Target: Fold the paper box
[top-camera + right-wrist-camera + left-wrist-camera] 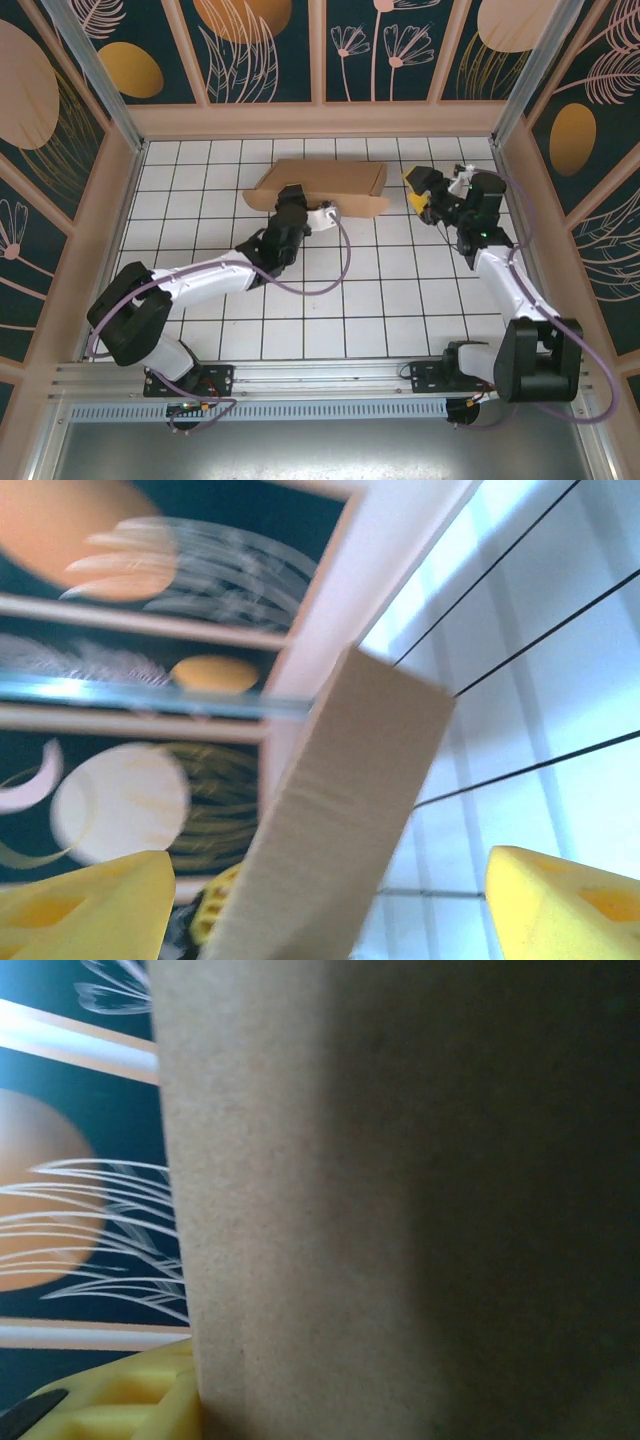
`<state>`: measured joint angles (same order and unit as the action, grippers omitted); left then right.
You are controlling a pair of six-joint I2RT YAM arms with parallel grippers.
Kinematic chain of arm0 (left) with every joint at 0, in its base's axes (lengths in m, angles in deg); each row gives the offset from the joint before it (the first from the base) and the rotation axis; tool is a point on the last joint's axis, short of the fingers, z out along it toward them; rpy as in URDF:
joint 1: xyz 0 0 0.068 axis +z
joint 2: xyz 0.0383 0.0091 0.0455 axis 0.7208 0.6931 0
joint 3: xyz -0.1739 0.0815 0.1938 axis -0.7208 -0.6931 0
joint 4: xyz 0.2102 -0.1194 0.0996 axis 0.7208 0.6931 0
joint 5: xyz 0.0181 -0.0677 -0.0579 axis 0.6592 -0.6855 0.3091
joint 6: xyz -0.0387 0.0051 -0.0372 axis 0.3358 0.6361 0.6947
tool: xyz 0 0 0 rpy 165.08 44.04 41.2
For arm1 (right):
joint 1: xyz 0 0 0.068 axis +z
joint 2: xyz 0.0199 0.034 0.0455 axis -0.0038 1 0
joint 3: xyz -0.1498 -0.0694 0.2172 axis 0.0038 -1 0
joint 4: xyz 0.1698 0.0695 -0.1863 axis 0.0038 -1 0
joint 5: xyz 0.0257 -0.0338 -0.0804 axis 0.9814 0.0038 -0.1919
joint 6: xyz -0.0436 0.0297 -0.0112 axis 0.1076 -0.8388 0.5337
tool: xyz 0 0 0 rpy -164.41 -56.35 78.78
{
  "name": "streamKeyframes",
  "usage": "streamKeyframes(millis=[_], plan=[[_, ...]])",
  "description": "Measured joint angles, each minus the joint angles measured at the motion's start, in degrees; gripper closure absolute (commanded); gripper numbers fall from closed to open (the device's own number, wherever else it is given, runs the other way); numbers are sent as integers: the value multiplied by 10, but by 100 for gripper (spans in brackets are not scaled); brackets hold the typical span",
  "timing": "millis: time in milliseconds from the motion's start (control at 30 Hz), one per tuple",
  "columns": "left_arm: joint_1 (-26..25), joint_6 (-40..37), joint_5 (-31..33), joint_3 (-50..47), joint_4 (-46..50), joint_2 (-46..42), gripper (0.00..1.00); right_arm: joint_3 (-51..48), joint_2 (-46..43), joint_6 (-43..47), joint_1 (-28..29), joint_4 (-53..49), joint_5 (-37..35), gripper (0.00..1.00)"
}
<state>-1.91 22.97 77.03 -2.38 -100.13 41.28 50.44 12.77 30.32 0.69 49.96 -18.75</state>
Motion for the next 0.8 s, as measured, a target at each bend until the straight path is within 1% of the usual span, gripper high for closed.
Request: streamKeyframes(millis=[100, 200, 267, 400, 467, 600, 700, 800], plan=[[-5, 67, -35, 101, 192, 3, 56, 12, -21, 70, -6, -67, -77, 22], [-16, 124, -58, 189, 349, 21, 55, 14, -10, 117, -7, -91, -121, 24], [-21, 157, -72, 239, 434, 42, 55, 12, 15, 134, -8, -92, -132, 24], [-28, 207, -115, 319, 574, 89, 54, -19, 90, 142, -6, -64, -123, 25], [-30, 221, -138, 340, 626, 98, 53, -33, 128, 143, 2, -57, -114, 25], [-38, 234, -177, 375, 702, 108, 53, -36, 184, 155, 43, -57, -104, 25], [-38, 234, -203, 382, 738, 109, 53, -34, 200, 166, 65, -57, -101, 24], [-38, 233, -226, 385, 747, 113, 53, -32, 211, 174, 76, -56, -93, 24]])
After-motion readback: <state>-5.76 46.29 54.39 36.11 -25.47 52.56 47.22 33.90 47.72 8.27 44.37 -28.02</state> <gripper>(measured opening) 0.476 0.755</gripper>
